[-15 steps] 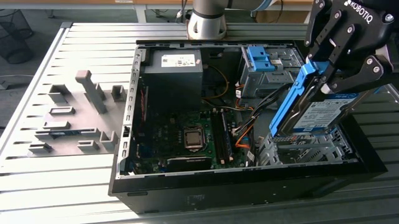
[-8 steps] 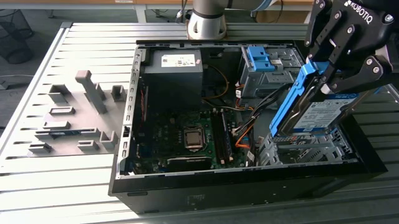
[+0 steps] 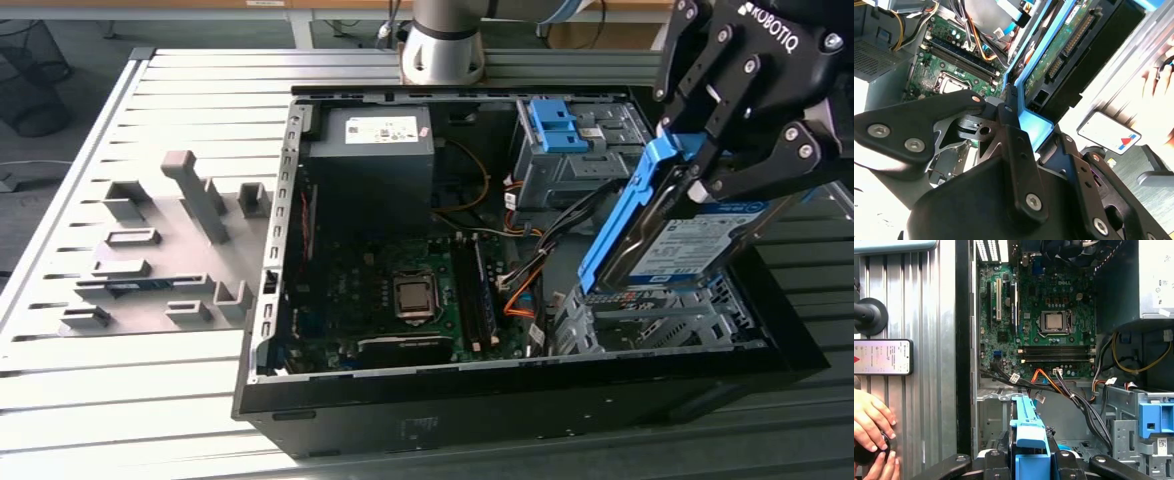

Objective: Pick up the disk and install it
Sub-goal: 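Insert the disk into the insertion slot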

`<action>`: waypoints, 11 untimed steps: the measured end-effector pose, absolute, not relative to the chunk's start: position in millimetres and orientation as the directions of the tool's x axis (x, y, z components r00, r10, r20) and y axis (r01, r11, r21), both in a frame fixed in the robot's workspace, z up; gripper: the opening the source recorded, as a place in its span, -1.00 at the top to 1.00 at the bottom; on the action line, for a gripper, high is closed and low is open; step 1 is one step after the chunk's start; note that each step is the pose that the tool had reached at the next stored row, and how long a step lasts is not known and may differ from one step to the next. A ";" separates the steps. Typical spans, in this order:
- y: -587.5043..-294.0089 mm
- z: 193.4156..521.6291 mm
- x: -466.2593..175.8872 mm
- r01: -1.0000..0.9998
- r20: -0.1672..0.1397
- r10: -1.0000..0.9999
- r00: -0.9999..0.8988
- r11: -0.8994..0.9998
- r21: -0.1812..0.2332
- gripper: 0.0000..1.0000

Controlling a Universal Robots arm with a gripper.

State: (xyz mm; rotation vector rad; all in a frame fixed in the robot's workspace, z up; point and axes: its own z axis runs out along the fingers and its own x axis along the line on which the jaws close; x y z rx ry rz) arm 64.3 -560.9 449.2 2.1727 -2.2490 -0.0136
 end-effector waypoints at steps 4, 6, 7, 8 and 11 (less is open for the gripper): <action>-560.9 449.1 64.7 -0.999 0.005 -0.999 -0.035 0.035 0.016 0.26; -560.9 447.4 64.7 -0.999 0.004 -0.999 -0.035 0.035 0.016 0.26; -560.9 446.1 64.7 -0.999 0.004 -0.999 -0.035 0.035 0.016 0.26; -560.9 445.9 64.7 -0.999 0.004 -0.999 -0.035 0.035 0.016 0.26; -560.9 445.5 64.7 -0.999 0.004 -0.999 -0.035 0.035 0.016 0.26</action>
